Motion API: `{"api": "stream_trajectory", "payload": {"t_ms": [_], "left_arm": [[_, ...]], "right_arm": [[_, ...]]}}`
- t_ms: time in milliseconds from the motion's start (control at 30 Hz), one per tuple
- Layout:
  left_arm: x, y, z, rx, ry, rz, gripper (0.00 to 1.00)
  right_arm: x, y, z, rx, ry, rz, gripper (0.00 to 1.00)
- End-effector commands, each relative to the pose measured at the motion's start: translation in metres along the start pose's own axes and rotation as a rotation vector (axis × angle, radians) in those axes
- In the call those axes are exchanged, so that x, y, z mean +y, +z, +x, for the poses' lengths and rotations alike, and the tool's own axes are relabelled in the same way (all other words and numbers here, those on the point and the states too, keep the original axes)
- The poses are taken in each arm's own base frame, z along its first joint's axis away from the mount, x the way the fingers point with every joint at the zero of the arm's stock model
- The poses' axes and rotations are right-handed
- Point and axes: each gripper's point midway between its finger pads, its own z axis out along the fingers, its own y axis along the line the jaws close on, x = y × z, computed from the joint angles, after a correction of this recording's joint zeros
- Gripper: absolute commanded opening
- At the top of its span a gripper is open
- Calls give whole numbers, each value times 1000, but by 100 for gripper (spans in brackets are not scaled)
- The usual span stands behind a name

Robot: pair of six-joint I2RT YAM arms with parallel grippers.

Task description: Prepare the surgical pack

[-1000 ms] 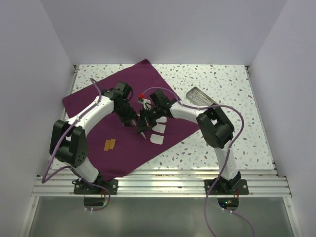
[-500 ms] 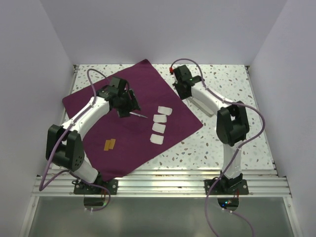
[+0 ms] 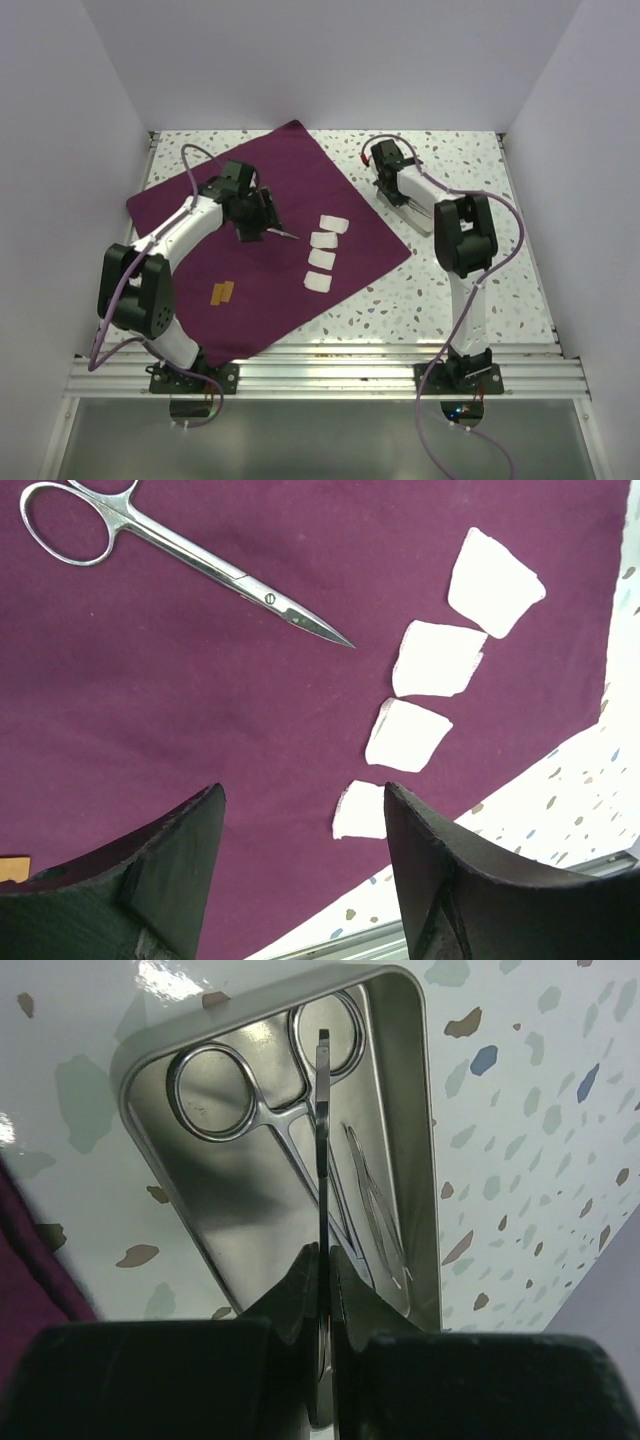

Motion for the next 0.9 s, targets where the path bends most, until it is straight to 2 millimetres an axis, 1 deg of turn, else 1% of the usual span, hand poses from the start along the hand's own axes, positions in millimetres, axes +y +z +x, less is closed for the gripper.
{"api": "stream_trajectory", "payload": {"t_ms": [0,100,133,167,200,233,267,300,333,367,400,433,467,500,533,567,600,633,667,700,733,800,833,867], "left_arm": [[-4,7,-10,-5,10,31,68],[-5,12,-12,9,-22,20,69],[-3,14,-12,15,-35,8,69],[-1,20,-10,34,-61,-7,70],[-2,21,-12,36,-77,-12,70],[1,23,-11,46,-95,-28,70],[4,31,-9,66,-132,-50,70],[1,32,-14,66,-148,-53,70],[6,34,-11,86,-165,-89,68],[4,39,-17,84,-191,-105,68],[6,42,-18,90,-206,-126,67],[14,47,-16,102,-239,-184,65],[11,45,-25,81,-253,-199,64],[15,46,-28,76,-266,-232,64],[22,45,-28,74,-285,-288,64],[22,47,-34,63,-292,-311,64],[26,48,-36,54,-299,-342,64],[35,50,-35,49,-312,-397,64],[35,49,-42,31,-317,-406,64],[37,50,-43,26,-319,-421,64],[41,53,-42,24,-327,-448,63],[42,54,-45,11,-337,-464,62],[45,57,-44,15,-346,-478,61],[44,58,-45,12,-350,-482,61]], "right_arm": [[-19,3,-2,-9,-5,28,1],[-22,6,2,10,15,38,13],[-23,6,2,14,36,38,23],[-23,3,-1,8,48,27,28],[-24,2,-3,3,59,24,32],[-23,-1,-5,-1,94,22,40],[-26,-7,-8,-1,113,17,43],[-28,-11,-10,-4,132,17,44],[-29,-15,-12,-5,176,21,45],[-32,-26,-16,-3,208,12,47],[-37,-36,-19,-11,237,12,47],[-42,-48,-21,-11,293,17,49],[-45,-57,-23,-15,328,16,50],[-46,-73,-29,-44,360,-18,51],[-43,-85,-32,-50,425,-49,51],[-38,-96,-35,-70,451,-102,51],[-33,-118,-43,-116,496,-177,52],[-25,-125,-39,-116,510,-211,52],[-19,-135,-40,-135,517,-248,52],[-8,-146,-43,-154,517,-298,52],[-5,-159,-38,-178,522,-313,52],[8,-173,-35,-199,511,-360,52],[11,-179,-28,-201,505,-366,52],[15,-183,-25,-204,501,-373,52]]}}
